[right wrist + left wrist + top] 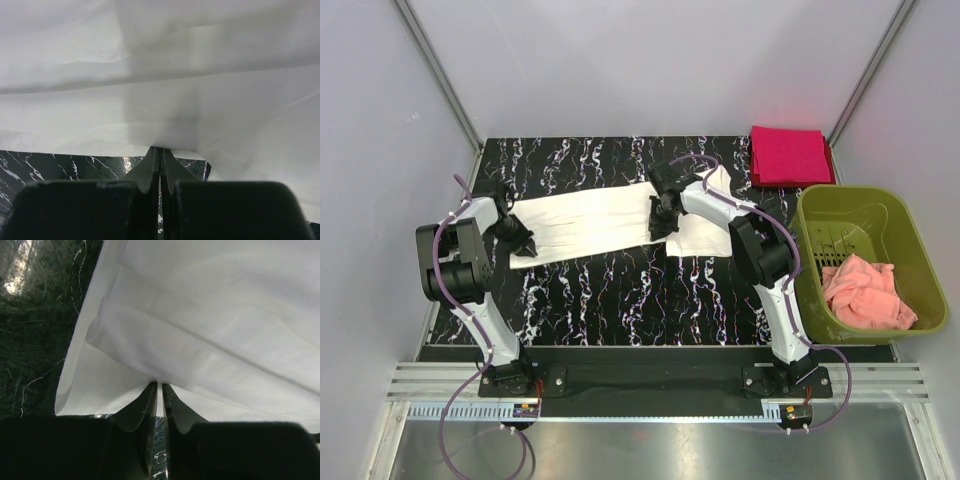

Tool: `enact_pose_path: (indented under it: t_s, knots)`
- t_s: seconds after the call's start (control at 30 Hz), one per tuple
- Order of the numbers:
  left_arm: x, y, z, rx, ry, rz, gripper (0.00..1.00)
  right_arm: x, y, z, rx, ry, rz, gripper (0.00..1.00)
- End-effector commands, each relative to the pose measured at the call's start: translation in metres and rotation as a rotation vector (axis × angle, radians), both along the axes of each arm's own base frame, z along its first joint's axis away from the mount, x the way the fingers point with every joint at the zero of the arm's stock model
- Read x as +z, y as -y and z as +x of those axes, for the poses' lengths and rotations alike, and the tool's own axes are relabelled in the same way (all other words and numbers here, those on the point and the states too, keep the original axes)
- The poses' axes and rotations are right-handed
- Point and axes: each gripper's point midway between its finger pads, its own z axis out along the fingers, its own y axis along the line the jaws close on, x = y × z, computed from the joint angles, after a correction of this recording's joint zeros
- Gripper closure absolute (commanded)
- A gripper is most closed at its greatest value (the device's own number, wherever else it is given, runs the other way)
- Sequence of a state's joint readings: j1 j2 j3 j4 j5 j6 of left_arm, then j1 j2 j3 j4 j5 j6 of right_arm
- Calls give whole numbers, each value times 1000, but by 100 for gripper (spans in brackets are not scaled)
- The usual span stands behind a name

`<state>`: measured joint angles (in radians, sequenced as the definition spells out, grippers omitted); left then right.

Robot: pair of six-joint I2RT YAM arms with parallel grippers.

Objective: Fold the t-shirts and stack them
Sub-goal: Fold the tshirt

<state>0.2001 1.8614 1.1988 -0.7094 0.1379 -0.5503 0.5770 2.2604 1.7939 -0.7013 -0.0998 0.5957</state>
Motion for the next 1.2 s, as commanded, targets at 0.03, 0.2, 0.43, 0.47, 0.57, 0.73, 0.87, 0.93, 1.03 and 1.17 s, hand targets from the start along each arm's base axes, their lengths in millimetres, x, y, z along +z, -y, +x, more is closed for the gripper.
enact_pose_path:
  t_s: [0.03,0.2,0.43,0.47,0.57,0.73,0.87,0.93,1.03,1.17]
  knots:
    - [-10,-19,2,18,-19,69,84,22,1,3,2,34,24,100]
    - [-12,-19,-1,10,-31,76,85,17,1,15,0,40,15,100]
    - [-15,-21,-5,10,-49,82,85,9,5,28,-8,54,4,100]
    - [-14,-22,-4,10,-44,83,85,5,8,32,-14,56,-2,100]
    - [-14,-22,-5,7,-48,84,85,3,8,43,-18,63,2,100]
    - [-14,-22,-9,2,-49,88,85,8,8,64,-14,112,-10,100]
    - [-14,-22,-12,0,-50,93,85,19,4,80,-23,143,9,100]
    - [-16,-22,-14,-2,-58,92,85,23,2,85,-28,153,10,100]
    - [-16,-22,-13,-3,-57,95,85,22,7,91,-46,156,-7,100]
    - [-12,-23,-10,-17,-40,103,85,25,23,104,-40,177,-38,100]
